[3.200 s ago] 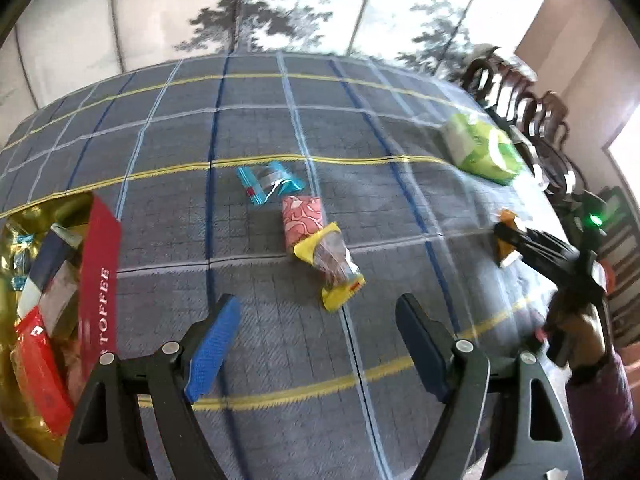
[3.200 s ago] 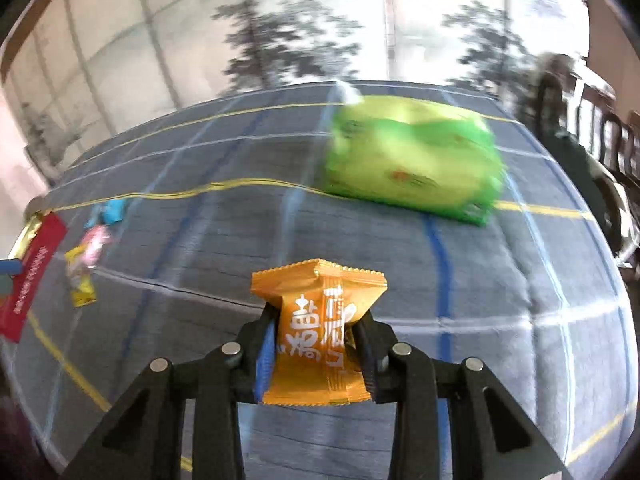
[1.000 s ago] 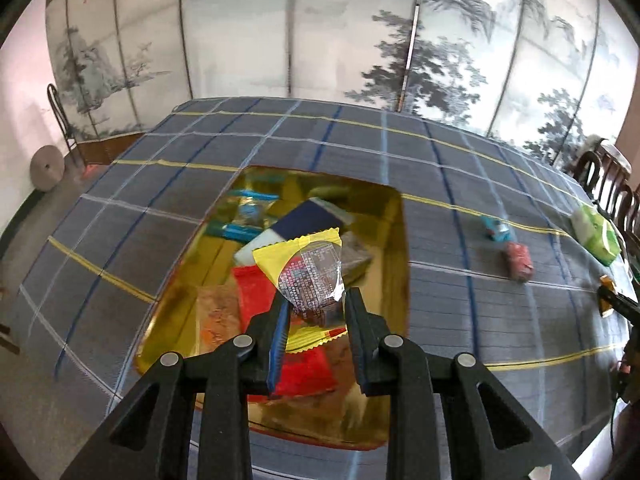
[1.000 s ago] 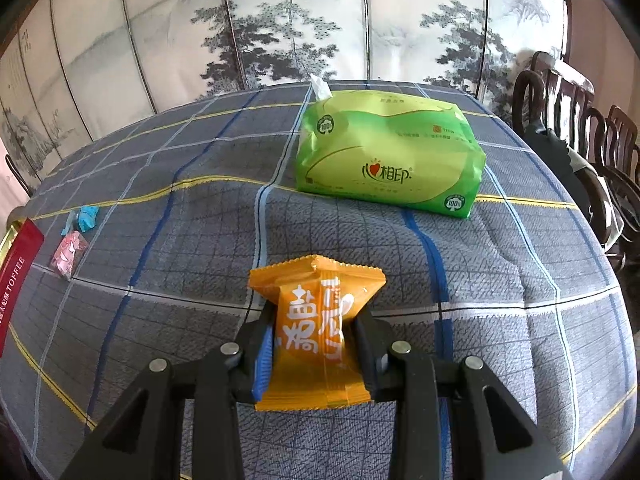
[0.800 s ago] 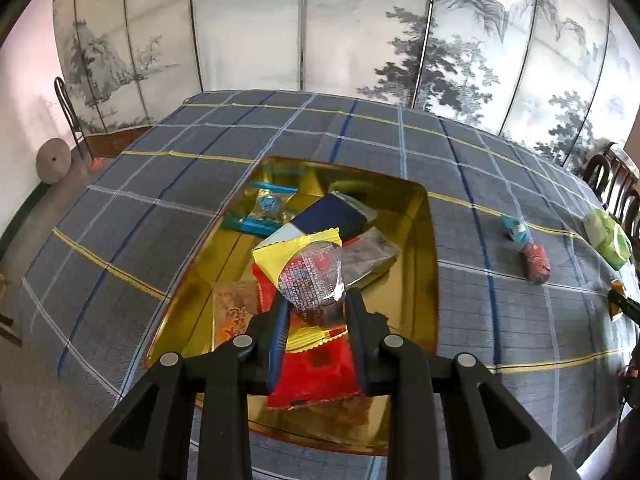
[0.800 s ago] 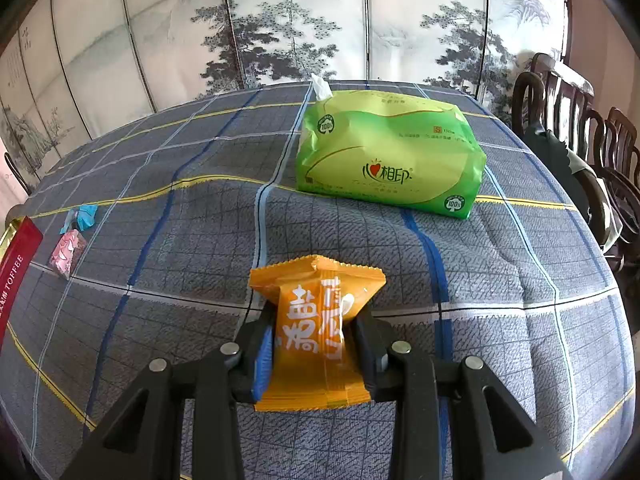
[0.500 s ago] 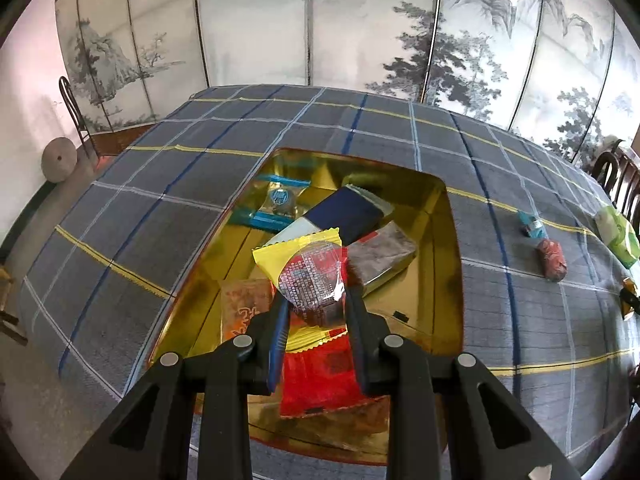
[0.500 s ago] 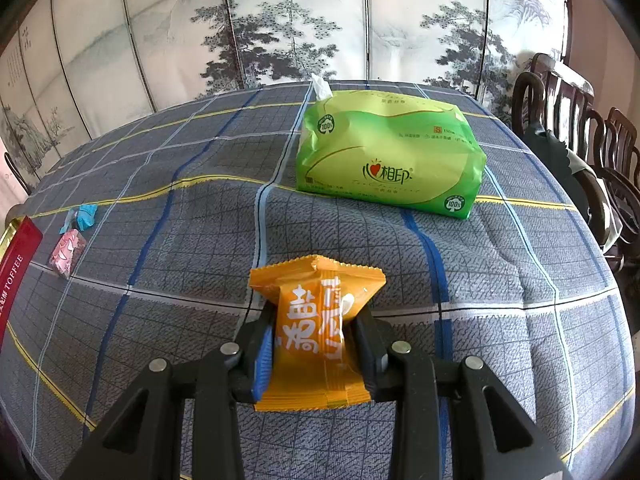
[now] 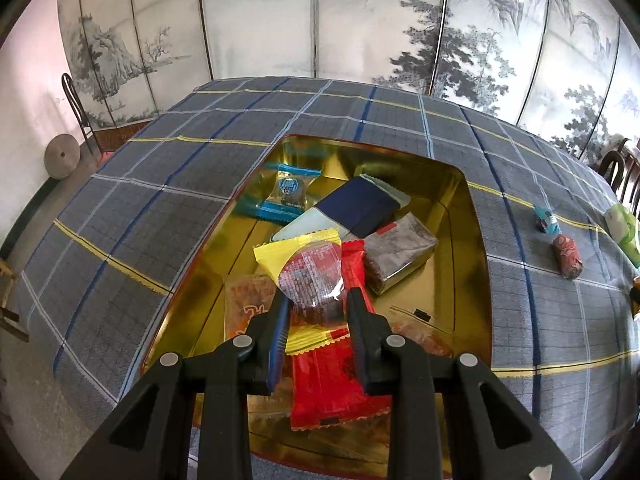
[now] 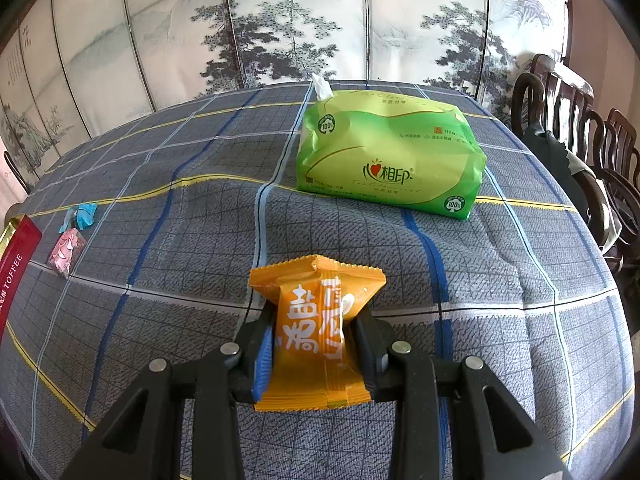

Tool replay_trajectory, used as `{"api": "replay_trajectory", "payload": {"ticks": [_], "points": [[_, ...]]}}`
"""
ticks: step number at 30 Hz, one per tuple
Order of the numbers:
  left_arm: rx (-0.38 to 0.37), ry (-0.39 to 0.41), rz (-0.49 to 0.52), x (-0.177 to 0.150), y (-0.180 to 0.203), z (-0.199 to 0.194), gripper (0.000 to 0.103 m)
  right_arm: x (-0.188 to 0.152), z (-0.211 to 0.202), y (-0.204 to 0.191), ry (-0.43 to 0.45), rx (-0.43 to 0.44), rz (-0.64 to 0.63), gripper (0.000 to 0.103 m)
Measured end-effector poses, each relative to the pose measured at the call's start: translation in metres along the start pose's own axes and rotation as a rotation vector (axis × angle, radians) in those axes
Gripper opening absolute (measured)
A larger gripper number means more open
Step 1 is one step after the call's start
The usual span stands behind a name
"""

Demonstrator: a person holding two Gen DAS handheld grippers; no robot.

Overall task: Organize snacks
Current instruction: 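Carry the yellow candy packet over the gold tin with the left tool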

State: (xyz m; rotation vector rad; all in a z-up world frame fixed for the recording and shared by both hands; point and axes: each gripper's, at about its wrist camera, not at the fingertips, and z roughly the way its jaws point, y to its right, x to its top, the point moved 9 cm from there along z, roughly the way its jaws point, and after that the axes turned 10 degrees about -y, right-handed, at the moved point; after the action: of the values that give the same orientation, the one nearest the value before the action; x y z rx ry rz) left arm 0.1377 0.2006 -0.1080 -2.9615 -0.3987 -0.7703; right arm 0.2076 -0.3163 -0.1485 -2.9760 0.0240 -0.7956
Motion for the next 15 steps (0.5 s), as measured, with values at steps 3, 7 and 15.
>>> {"api": "replay_trajectory", "payload": {"ticks": [3,7,15], "points": [[0.004,-0.001,0.001,0.0000,-0.0009,0.0010,0.027,-0.0002,0.0000,0.0002,-0.002,0.000,-0.001,0.034],[0.005,0.005,0.000,0.0017,-0.0028,0.0016,0.027,-0.0001,0.0000,0.0001,-0.002,-0.001,-0.001,0.034],[0.010,0.010,0.002,0.0033,-0.0028,-0.0001,0.028,-0.0008,-0.0014,0.0010,-0.003,-0.004,-0.004,0.034]]}}
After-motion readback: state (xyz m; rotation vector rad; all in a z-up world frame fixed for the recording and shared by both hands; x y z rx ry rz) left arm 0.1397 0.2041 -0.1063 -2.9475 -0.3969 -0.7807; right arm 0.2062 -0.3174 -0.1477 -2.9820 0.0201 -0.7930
